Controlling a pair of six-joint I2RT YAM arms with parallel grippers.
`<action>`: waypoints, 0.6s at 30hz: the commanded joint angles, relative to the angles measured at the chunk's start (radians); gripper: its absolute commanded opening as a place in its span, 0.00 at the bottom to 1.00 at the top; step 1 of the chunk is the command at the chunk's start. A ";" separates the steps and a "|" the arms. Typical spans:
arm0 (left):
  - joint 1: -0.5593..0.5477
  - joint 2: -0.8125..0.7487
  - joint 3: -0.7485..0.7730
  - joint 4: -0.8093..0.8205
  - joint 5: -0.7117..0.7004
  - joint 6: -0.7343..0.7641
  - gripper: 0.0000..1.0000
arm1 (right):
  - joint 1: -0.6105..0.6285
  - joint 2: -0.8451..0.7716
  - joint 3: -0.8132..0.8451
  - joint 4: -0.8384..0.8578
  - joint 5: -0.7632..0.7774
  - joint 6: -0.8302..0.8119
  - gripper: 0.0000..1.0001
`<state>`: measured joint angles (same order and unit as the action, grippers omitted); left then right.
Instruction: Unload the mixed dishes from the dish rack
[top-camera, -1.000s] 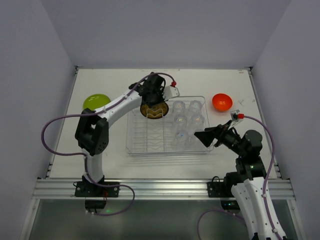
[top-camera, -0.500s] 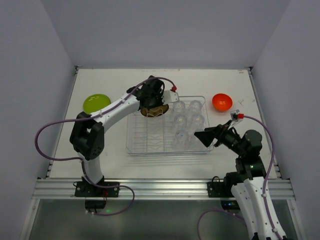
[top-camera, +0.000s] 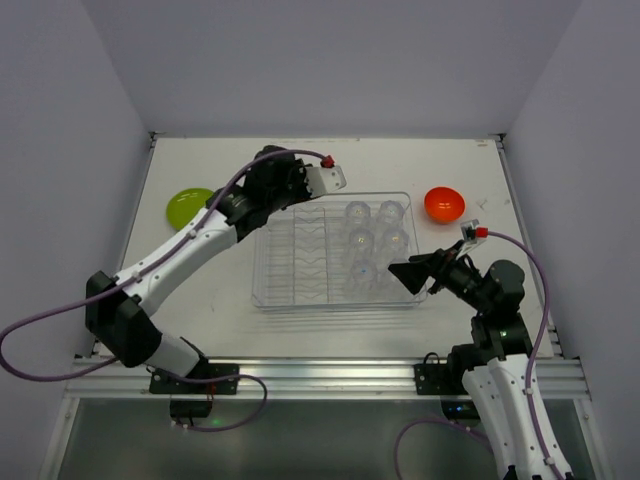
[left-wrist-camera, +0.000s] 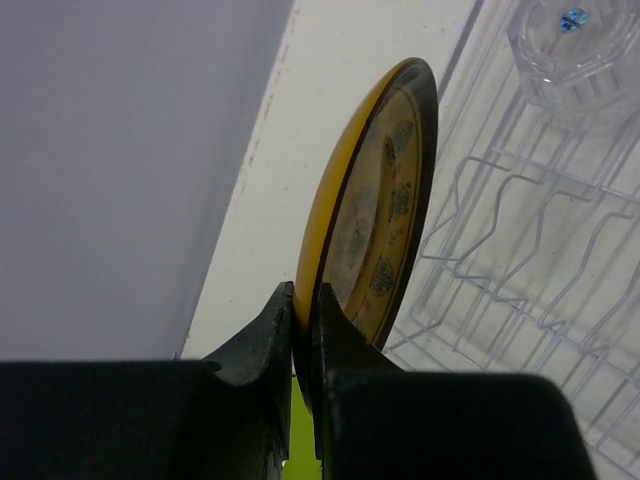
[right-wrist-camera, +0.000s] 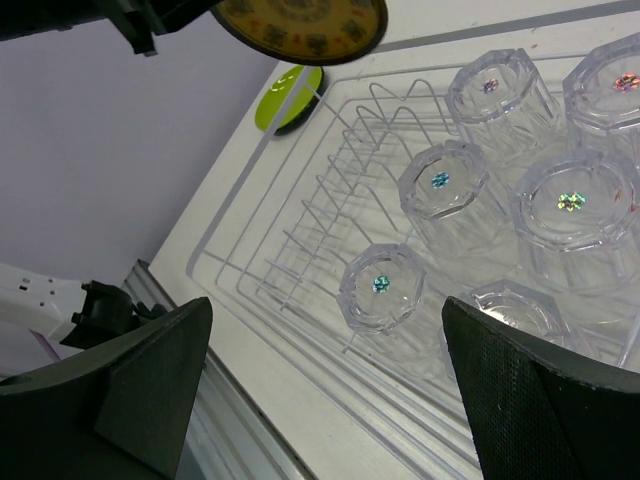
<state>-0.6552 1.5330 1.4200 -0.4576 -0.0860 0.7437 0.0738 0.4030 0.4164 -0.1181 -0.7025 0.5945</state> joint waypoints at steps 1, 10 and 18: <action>0.003 -0.132 -0.075 0.229 -0.137 -0.082 0.00 | 0.003 -0.013 -0.005 0.041 -0.008 -0.002 0.99; 0.539 -0.194 -0.067 0.326 -0.281 -1.032 0.00 | 0.003 -0.020 -0.007 0.037 0.000 -0.004 0.99; 0.936 -0.070 -0.280 0.384 0.075 -1.464 0.00 | 0.003 -0.026 -0.010 0.037 0.000 -0.002 0.99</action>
<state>0.2550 1.4036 1.1870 -0.1345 -0.1623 -0.4461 0.0738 0.3897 0.4107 -0.1177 -0.6994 0.5945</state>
